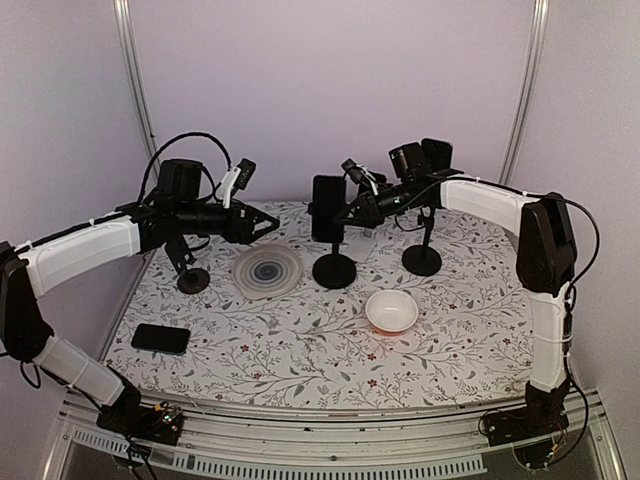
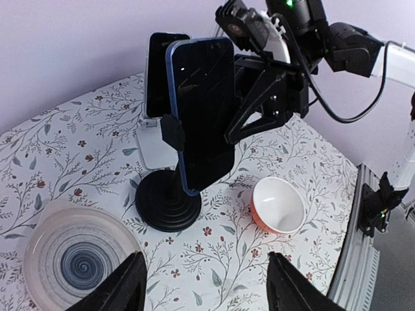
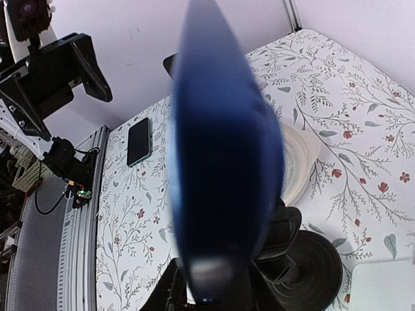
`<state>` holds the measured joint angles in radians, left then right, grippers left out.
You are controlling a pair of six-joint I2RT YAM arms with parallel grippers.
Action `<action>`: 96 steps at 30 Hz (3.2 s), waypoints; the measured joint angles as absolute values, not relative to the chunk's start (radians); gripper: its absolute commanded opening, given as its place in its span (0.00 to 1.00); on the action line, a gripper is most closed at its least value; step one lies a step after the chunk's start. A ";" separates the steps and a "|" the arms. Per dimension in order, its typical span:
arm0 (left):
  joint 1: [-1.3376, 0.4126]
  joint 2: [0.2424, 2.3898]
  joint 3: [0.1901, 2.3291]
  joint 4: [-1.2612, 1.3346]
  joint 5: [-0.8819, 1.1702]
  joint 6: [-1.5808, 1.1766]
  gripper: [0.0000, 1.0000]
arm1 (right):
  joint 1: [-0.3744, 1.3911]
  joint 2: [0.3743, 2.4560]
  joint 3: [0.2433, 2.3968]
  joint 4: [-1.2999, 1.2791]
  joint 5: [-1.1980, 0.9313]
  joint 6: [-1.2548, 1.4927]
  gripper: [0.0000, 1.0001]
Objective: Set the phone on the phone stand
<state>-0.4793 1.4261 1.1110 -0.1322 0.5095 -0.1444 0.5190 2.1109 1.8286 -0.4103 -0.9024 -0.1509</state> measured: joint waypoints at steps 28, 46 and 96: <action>-0.479 1.238 0.934 -0.178 0.081 -0.372 0.71 | 0.521 2.412 2.191 -0.302 -0.911 -0.011 0.61; -0.409 1.182 0.888 -0.310 -0.304 -0.584 0.83 | 0.507 2.168 1.954 -0.310 -0.860 -0.027 0.86; -0.058 1.443 0.770 -0.895 -0.109 -1.410 0.88 | 0.511 1.699 1.271 -0.561 -1.267 -0.558 0.86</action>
<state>-0.0578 1.4433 0.7704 -0.8948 -0.1093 -1.4101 0.5106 1.6993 1.2705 -0.5613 -1.2675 -0.5579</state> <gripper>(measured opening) 0.877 0.860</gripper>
